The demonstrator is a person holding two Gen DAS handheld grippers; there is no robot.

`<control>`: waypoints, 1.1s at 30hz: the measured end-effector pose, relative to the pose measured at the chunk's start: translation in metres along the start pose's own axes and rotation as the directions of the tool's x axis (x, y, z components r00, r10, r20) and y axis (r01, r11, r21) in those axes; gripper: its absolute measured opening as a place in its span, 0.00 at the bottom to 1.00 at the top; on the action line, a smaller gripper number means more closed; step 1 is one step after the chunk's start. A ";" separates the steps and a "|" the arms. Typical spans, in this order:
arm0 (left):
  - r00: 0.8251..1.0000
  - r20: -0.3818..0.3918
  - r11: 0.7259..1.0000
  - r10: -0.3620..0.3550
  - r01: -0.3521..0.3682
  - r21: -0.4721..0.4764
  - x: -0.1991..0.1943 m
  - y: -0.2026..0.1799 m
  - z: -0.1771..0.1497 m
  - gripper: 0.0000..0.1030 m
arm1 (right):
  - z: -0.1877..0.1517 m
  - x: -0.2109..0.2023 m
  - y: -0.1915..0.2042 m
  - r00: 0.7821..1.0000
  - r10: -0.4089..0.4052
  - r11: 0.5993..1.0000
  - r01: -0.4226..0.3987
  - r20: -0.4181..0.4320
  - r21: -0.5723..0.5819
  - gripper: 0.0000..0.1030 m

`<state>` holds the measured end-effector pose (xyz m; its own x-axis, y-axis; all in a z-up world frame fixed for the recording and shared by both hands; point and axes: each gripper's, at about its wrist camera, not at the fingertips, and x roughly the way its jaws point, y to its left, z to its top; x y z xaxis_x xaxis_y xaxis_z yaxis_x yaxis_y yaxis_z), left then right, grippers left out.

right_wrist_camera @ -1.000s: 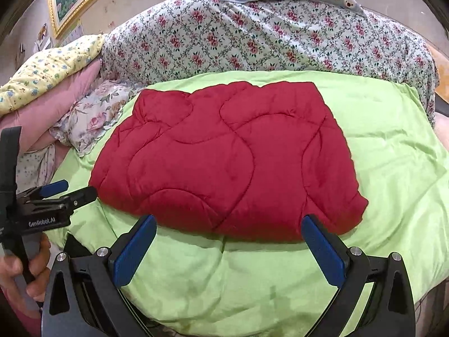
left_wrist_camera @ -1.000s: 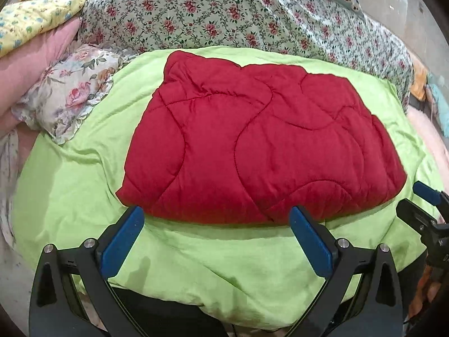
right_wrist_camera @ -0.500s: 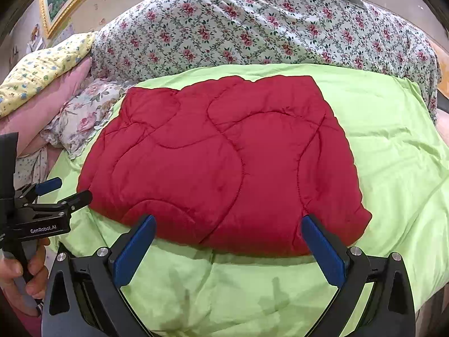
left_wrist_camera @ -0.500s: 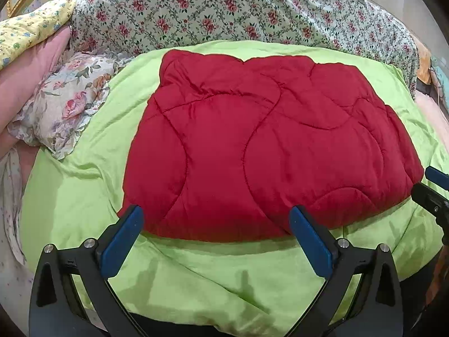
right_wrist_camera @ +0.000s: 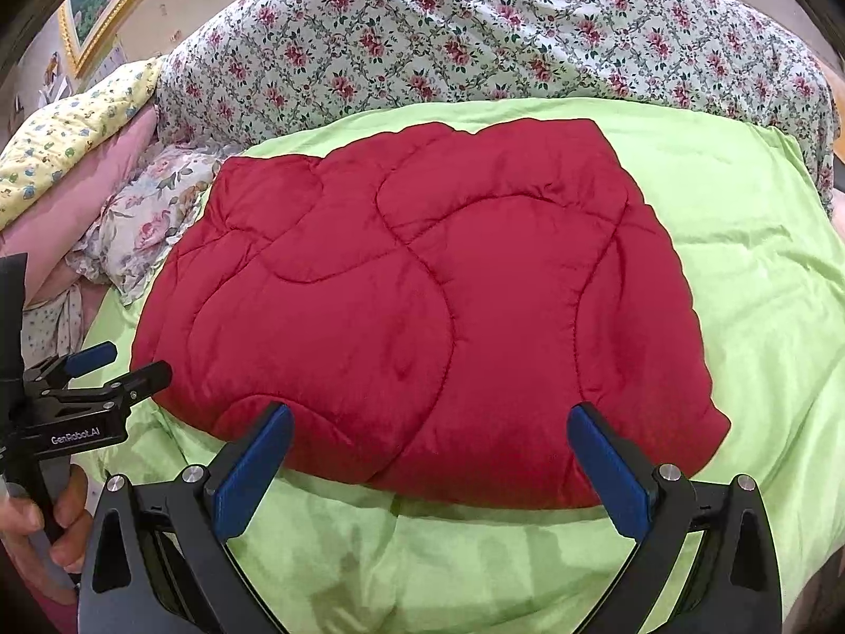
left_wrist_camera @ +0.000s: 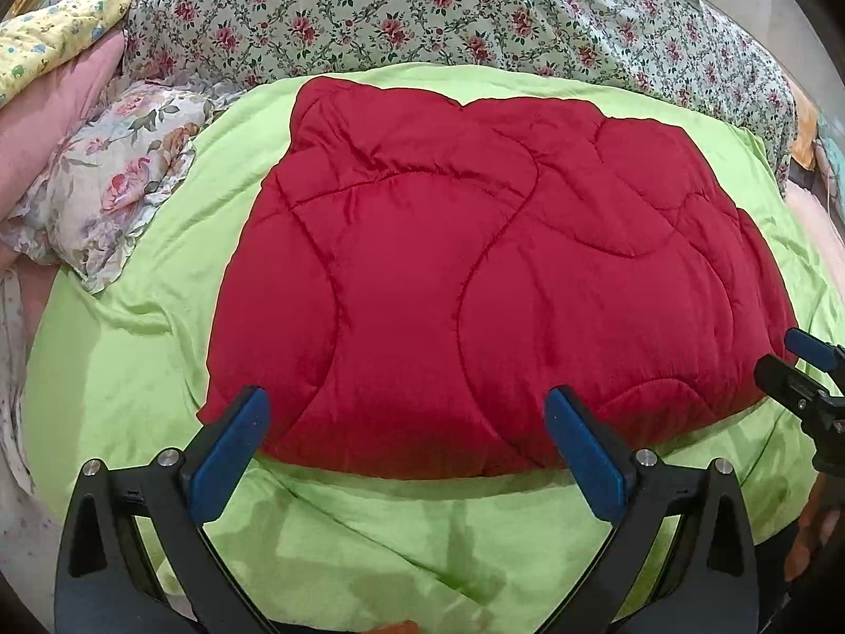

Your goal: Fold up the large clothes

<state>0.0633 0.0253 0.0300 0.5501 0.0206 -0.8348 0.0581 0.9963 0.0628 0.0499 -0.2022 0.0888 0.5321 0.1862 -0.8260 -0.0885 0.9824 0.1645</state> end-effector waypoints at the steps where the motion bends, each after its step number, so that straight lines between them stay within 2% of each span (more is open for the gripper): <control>1: 1.000 0.001 1.000 0.000 0.000 0.001 0.000 0.000 0.001 1.00 | 0.001 0.001 0.001 1.000 0.001 1.000 -0.001 -0.001 0.001 1.00; 33: 1.000 0.004 1.000 -0.003 0.003 0.004 0.009 -0.003 0.013 1.00 | 0.015 0.011 0.006 1.000 0.007 1.000 -0.006 -0.020 0.006 1.00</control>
<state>0.0789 0.0216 0.0299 0.5533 0.0174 -0.8328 0.0629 0.9961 0.0626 0.0683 -0.1940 0.0889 0.5142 0.1929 -0.8357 -0.0867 0.9811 0.1731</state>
